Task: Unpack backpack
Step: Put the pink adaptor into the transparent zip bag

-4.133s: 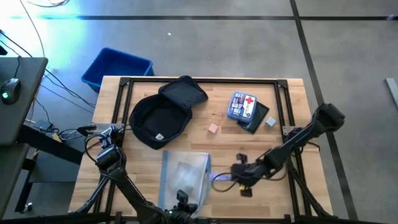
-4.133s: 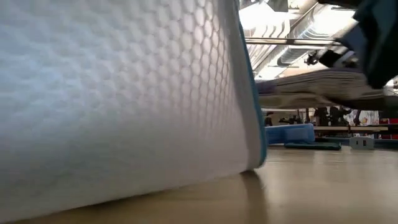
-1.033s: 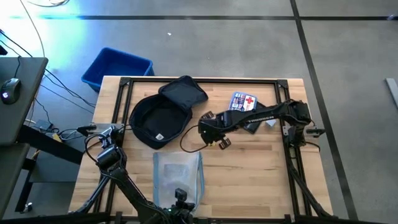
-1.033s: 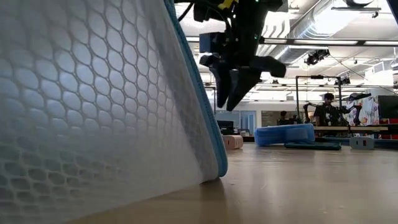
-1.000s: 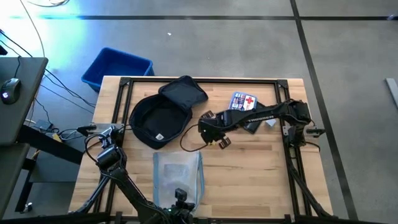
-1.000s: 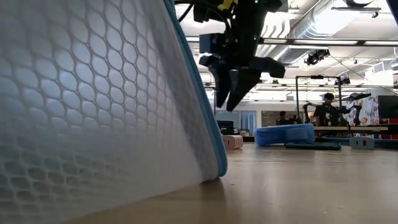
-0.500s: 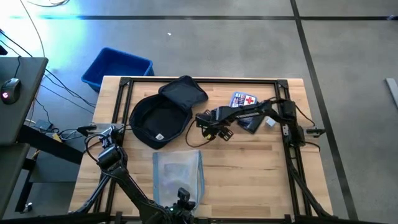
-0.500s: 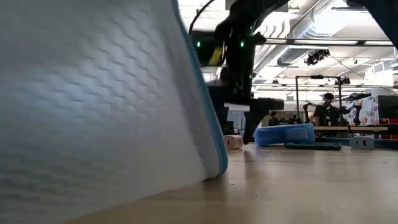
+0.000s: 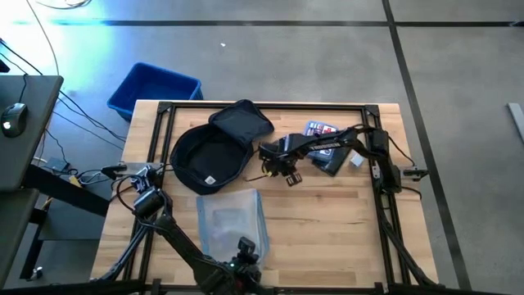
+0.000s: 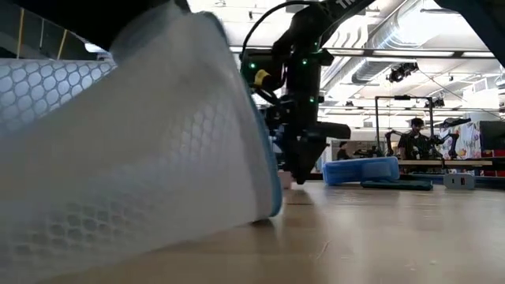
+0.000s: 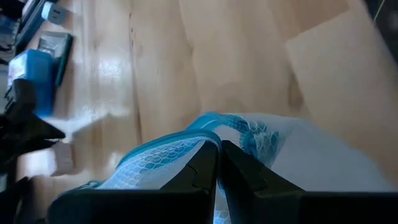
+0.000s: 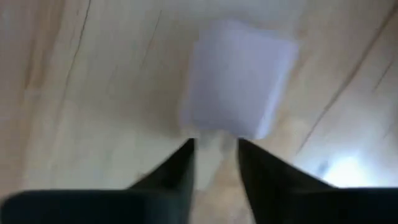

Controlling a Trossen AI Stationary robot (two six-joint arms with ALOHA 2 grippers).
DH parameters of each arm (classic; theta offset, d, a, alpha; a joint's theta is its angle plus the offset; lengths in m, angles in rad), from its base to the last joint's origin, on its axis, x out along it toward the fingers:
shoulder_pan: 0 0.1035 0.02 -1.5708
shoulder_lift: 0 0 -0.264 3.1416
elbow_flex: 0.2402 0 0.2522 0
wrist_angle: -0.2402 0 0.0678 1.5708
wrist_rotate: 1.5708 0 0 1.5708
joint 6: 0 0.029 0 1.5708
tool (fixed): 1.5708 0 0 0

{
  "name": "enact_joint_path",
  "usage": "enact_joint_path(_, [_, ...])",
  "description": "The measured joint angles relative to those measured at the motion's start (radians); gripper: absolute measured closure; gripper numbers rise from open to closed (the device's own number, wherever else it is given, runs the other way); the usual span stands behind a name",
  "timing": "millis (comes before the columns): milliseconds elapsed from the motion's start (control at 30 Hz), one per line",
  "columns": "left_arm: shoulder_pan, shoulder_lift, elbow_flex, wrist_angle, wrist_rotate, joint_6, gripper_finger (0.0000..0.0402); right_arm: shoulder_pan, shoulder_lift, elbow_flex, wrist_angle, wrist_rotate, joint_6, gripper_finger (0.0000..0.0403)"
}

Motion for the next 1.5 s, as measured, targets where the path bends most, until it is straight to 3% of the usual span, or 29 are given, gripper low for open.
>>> enact_joint_path(100, [-0.004, 0.0, 0.0, -0.012, -0.022, 0.0, 0.0402, 0.009, -0.001, 0.0, -0.06, -0.028, 0.063, 0.0391])
enact_joint_path(300, [-0.019, 0.0, 0.0, -0.013, -0.033, -0.037, 0.0402, 0.069, -0.019, 0.0, -0.11, -0.013, 0.107, 0.0401])
enact_joint_path(533, [-0.045, 0.0, 0.0, -0.014, -0.06, -0.054, 0.0402, 0.089, -0.061, 0.0, 0.001, -0.019, 0.084, 0.0402])
enact_joint_path(800, [-0.047, 0.0, 0.0, -0.013, -0.069, -0.06, 0.0402, 0.088, -0.038, 0.0, 0.052, -0.051, -0.256, 0.0383])
enact_joint_path(1100, [-0.036, 0.0, 0.0, -0.013, -0.069, -0.044, 0.0402, 0.127, -0.038, 0.0, 0.033, 0.049, -0.352, 0.0378])
enact_joint_path(1200, [-0.026, 0.0, 0.0, -0.014, -0.055, -0.044, 0.0402, 0.14, -0.038, 0.0, 0.058, 0.174, -0.428, 0.0376])
enact_joint_path(1267, [-0.021, 0.0, 0.0, -0.014, -0.039, -0.044, 0.0402, 0.135, -0.038, 0.0, 0.069, 0.23, -0.457, 0.0368])
enact_joint_path(1333, [-0.02, -0.001, 0.0, -0.013, -0.028, -0.038, 0.0402, 0.124, -0.038, 0.0, 0.071, 0.222, -0.485, 0.0349])
enact_joint_path(1500, [-0.019, -0.001, 0.0, -0.013, -0.026, 0.0, 0.0402, 0.092, -0.038, 0.0, 0.084, 0.176, -0.575, 0.0265])
